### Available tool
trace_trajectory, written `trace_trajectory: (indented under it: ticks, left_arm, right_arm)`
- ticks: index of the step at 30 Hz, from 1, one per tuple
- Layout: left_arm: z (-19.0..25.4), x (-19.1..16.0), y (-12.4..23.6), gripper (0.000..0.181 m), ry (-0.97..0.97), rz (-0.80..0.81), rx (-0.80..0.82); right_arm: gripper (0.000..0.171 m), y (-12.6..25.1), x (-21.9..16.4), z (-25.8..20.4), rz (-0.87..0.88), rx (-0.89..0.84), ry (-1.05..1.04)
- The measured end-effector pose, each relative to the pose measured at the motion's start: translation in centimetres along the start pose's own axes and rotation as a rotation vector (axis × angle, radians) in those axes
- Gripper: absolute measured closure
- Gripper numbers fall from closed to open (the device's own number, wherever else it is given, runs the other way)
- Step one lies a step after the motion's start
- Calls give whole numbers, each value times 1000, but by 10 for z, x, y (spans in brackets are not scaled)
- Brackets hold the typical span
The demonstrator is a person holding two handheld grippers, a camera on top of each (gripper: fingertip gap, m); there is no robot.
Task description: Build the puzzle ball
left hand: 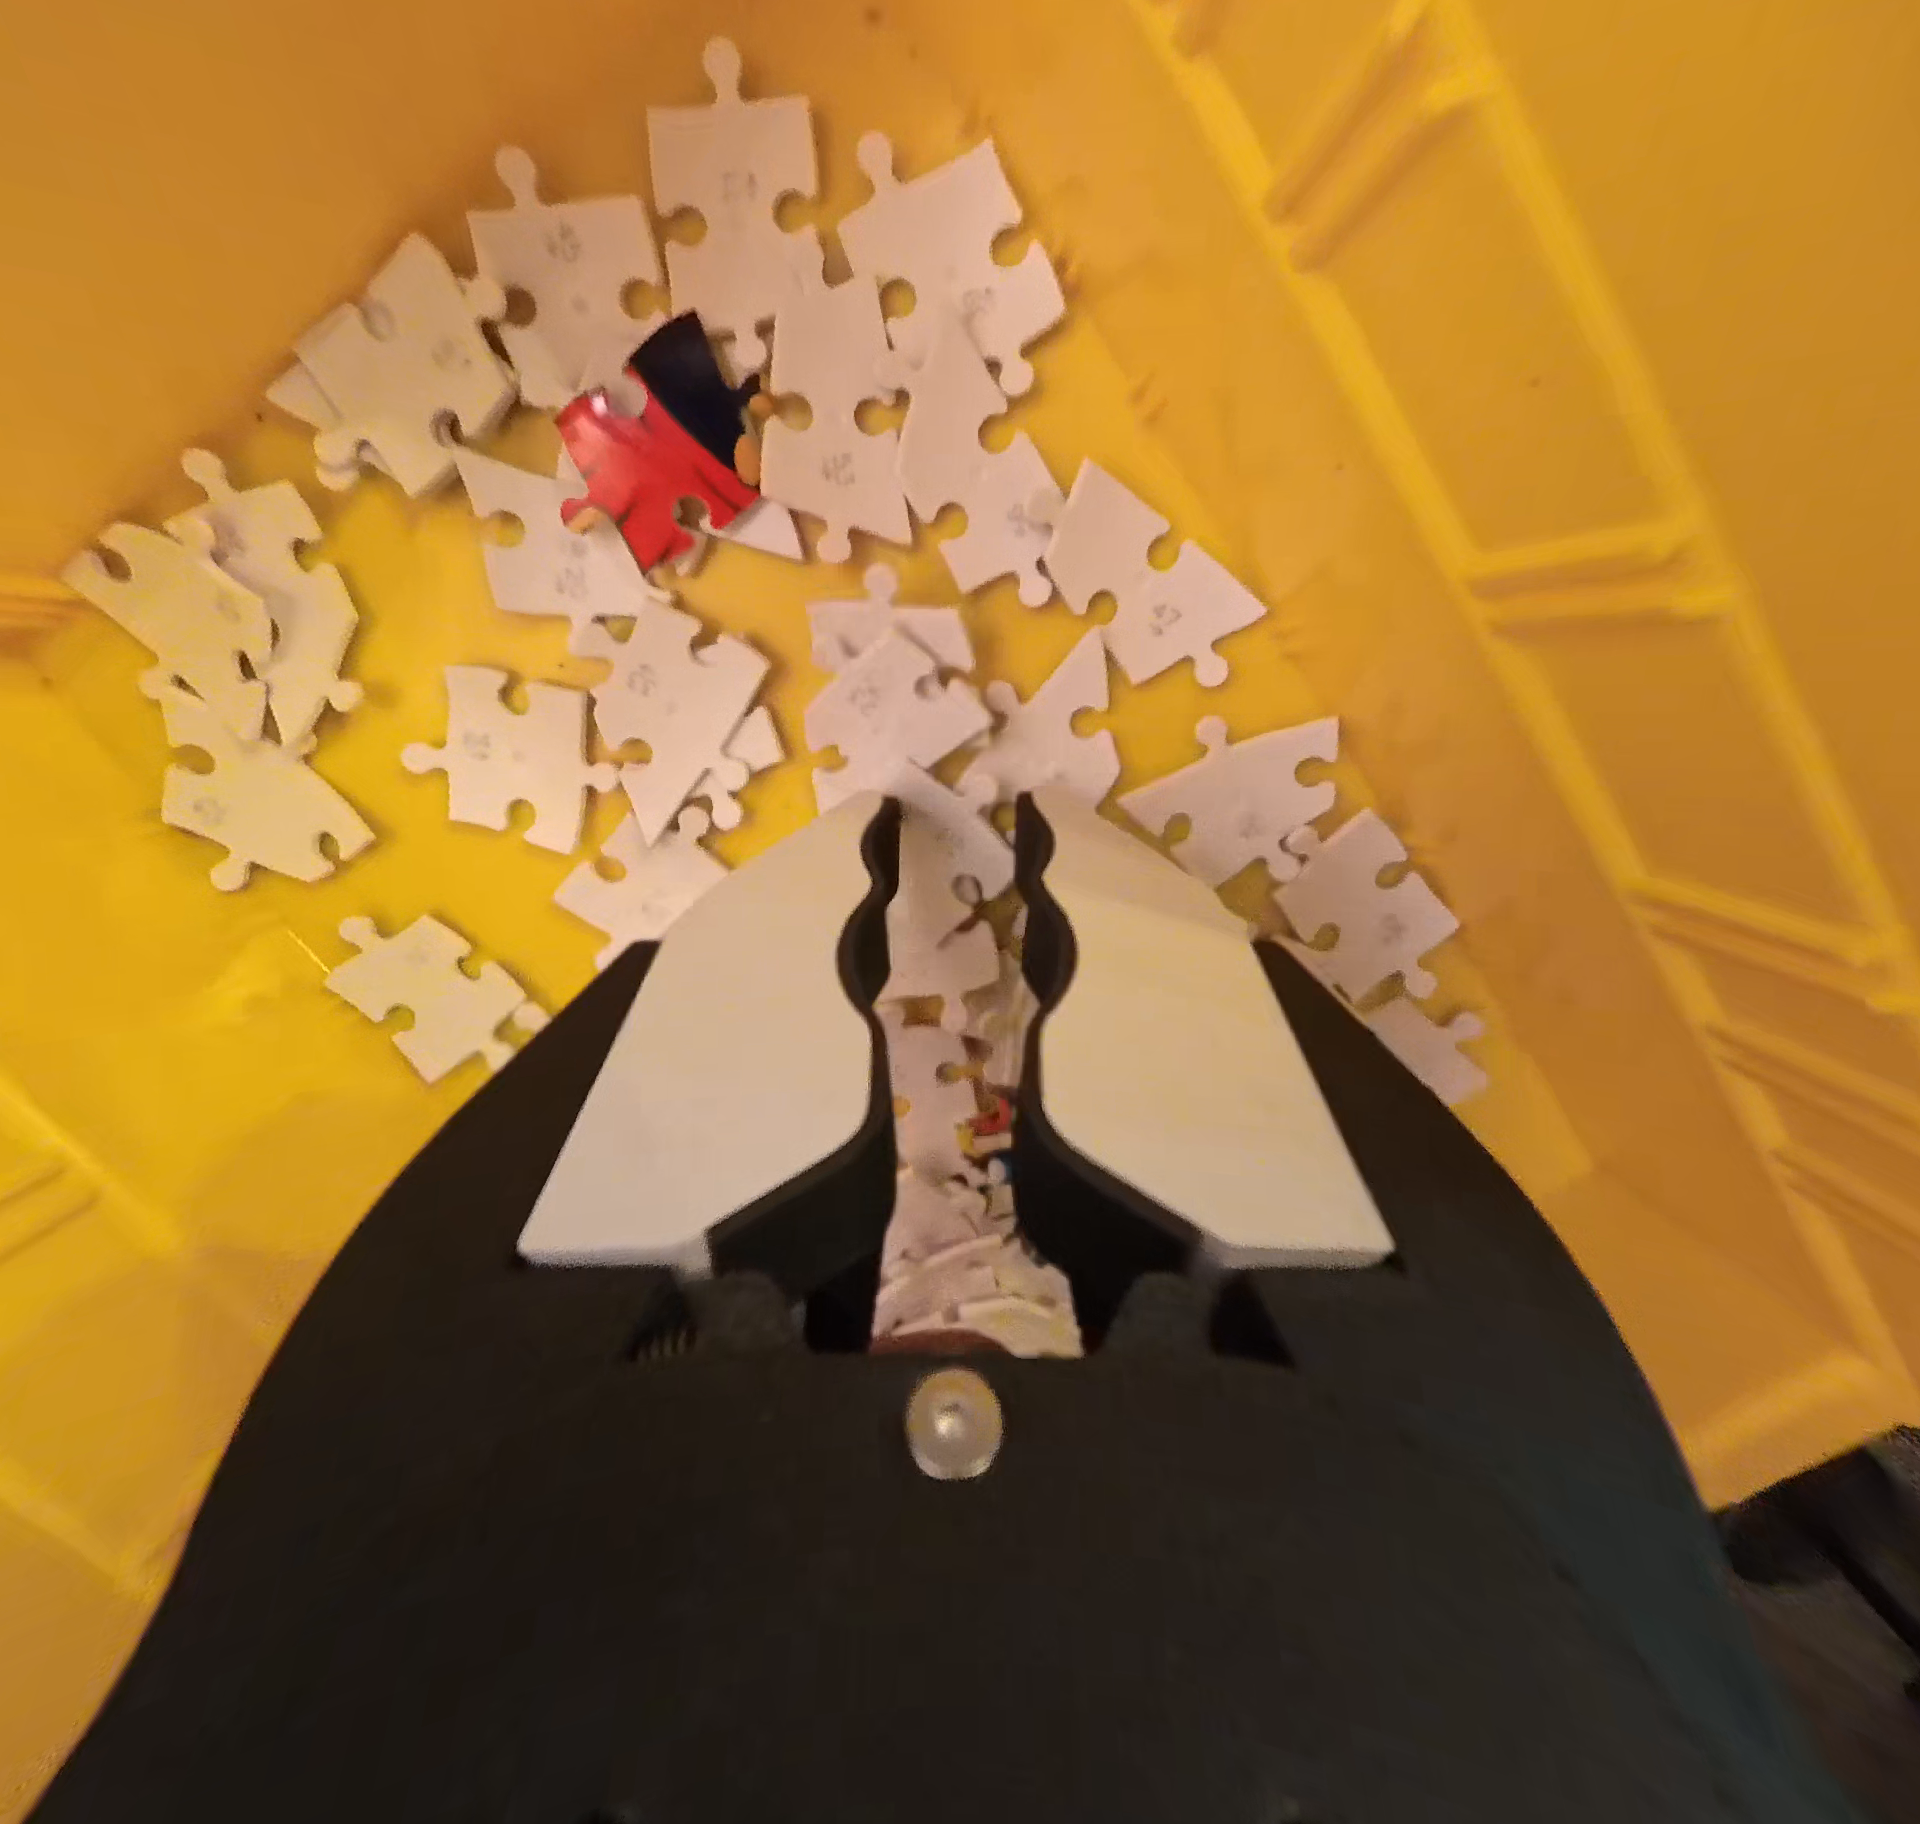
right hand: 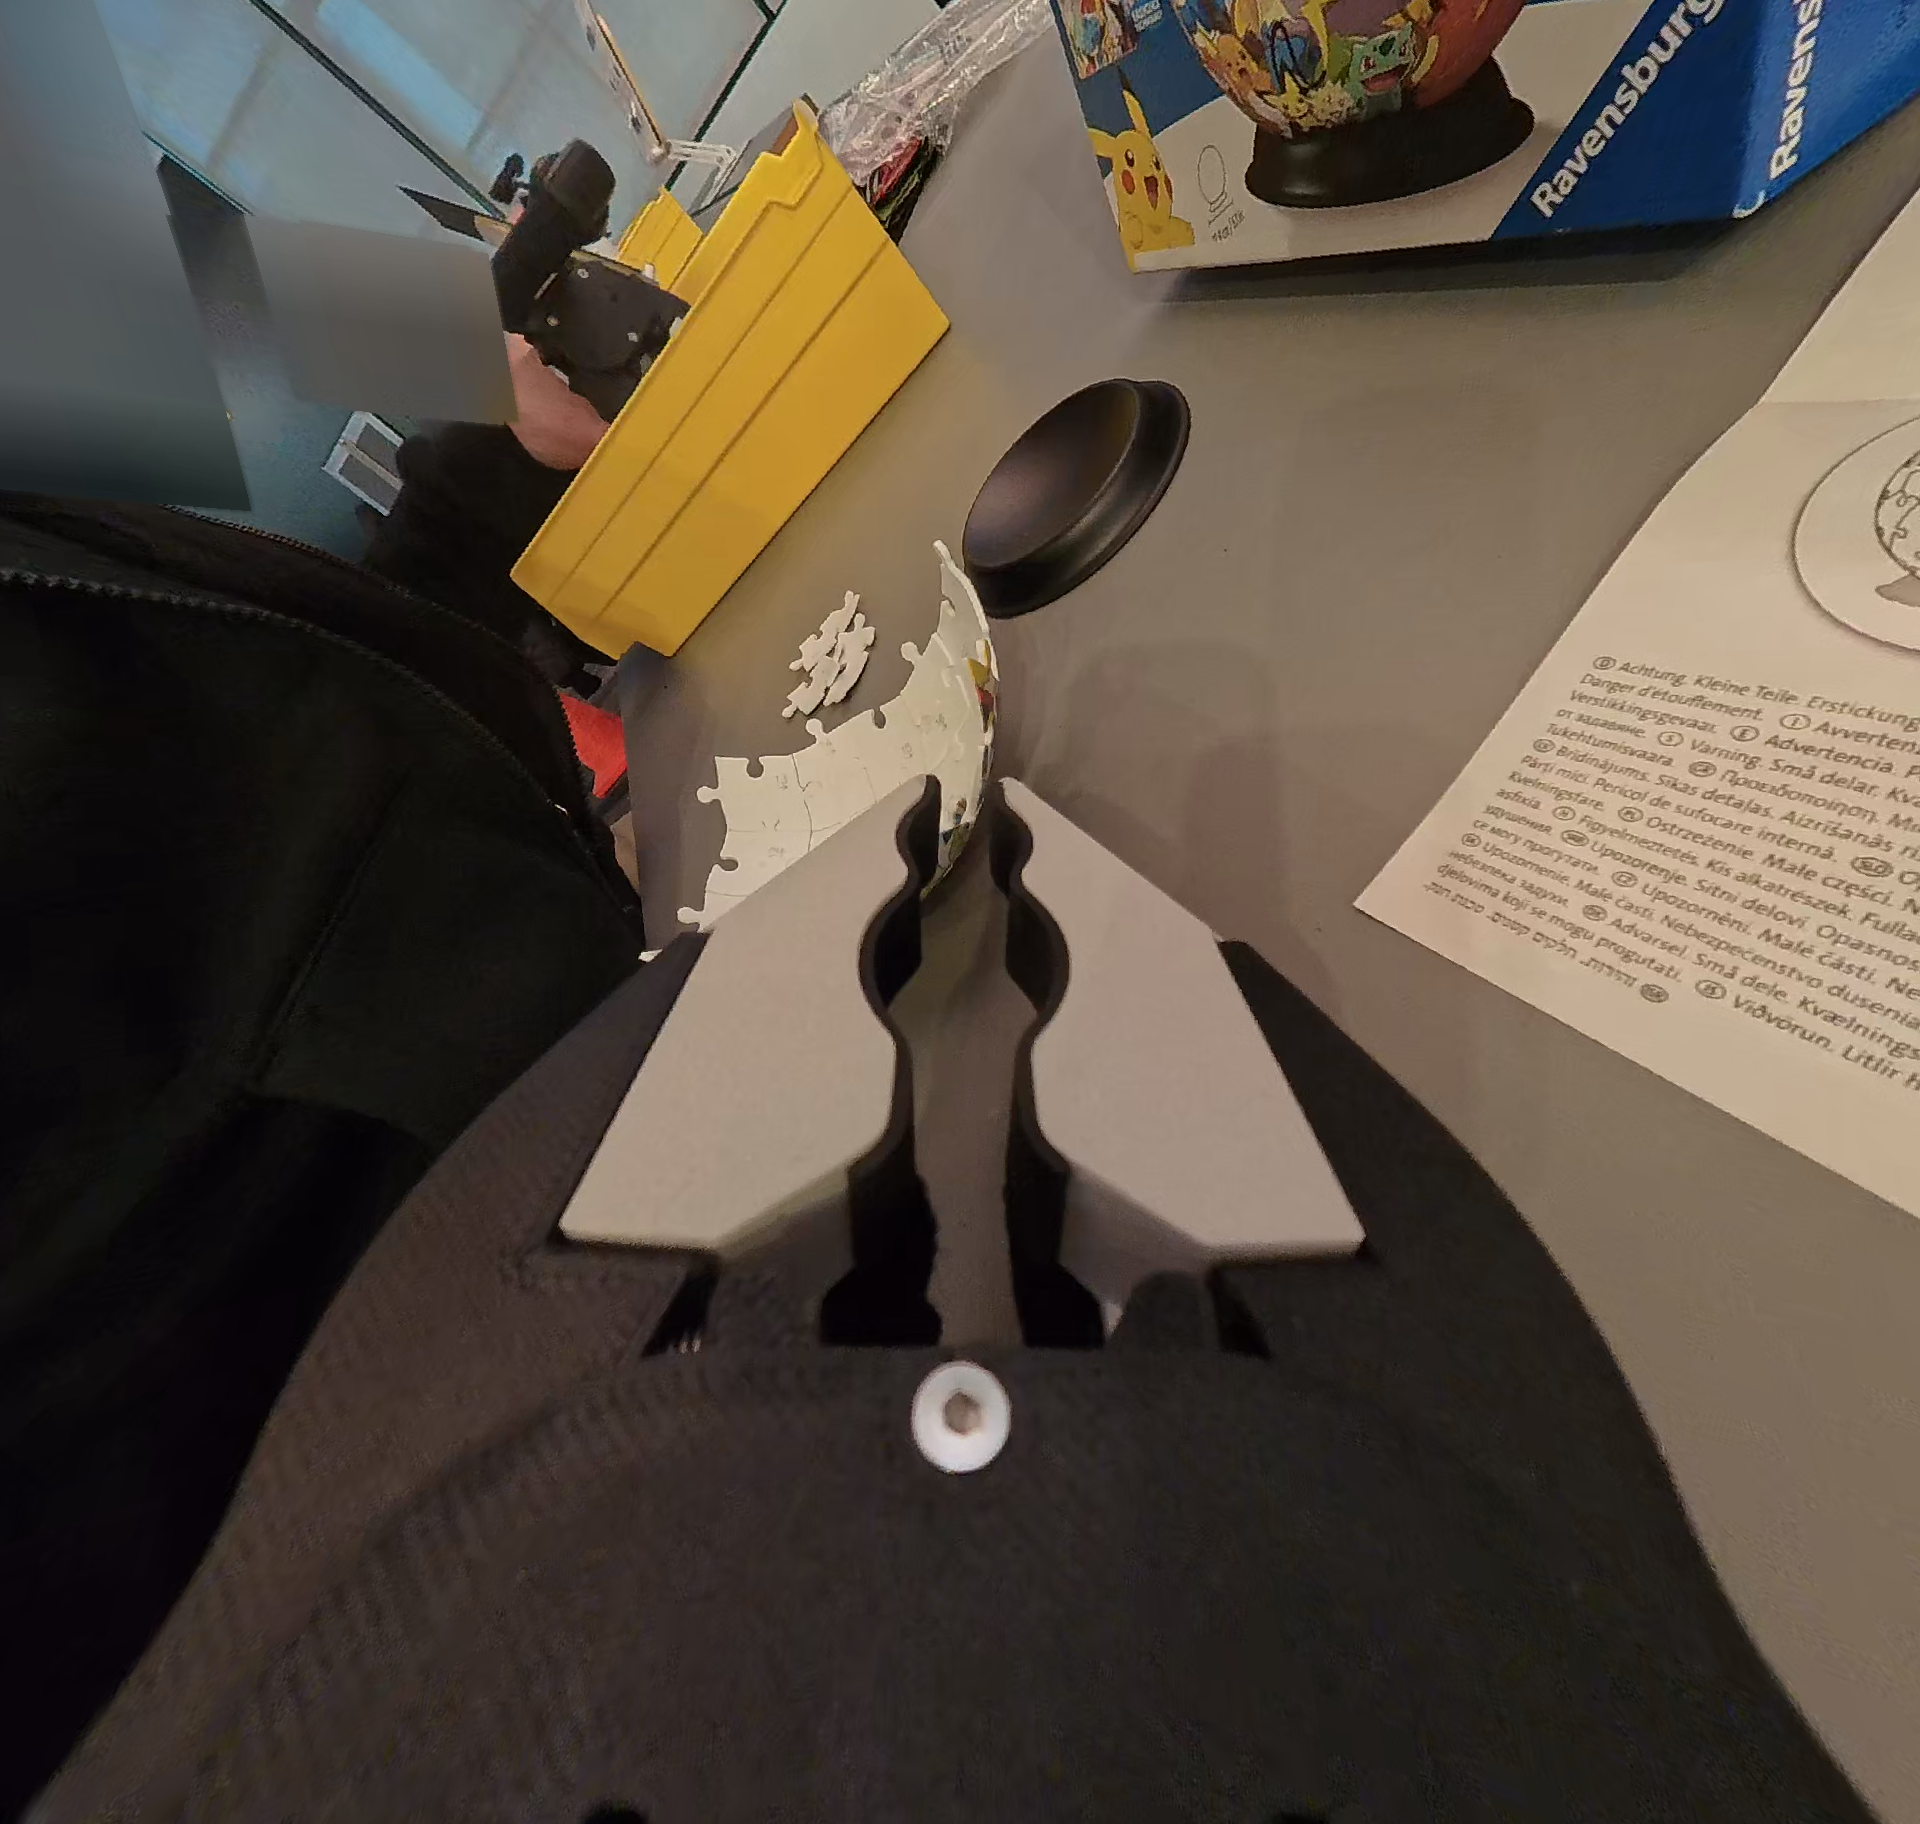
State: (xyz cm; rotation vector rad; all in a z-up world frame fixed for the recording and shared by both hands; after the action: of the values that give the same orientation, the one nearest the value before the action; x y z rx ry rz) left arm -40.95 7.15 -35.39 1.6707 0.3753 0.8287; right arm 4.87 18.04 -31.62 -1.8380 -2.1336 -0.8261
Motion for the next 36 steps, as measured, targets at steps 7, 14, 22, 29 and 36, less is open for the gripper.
trace_trajectory:
  ticks: [7, 14, 22, 29, 36]
  left_arm:
    - [-1, -12, 13, 157, 27, -28, 44]
    - [-29, 0, 11, 152, 57, 7, 151]
    - [-34, 3, -5, 151, 88, 29, 106]
    - [-4, -1, -1, 154, 40, -13, -11]
    - [8, -21, 10, 151, 81, -85, -50]
  right_arm:
    - [164, 0, 0, -1, 0, 5, 2]
    - [164, 1, 0, -1, 4, 5, 5]
    - [163, 1, 0, -2, 5, 10, 6]
    - [163, 1, 0, -2, 4, 14, 5]
    - [163, 2, 0, -3, 5, 19, 7]
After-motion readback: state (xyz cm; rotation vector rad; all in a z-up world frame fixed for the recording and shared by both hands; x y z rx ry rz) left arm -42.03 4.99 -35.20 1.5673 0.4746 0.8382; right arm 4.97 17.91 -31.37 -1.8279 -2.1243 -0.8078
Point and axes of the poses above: each gripper's, where its closed fingertips meet, y back along the fingers, x out of its top, z = x × y across the jaws, the point moved 2 cm from there along y, back along the fingers, and after that the axes turned 14 degrees about -y, right-handed, at the moved point
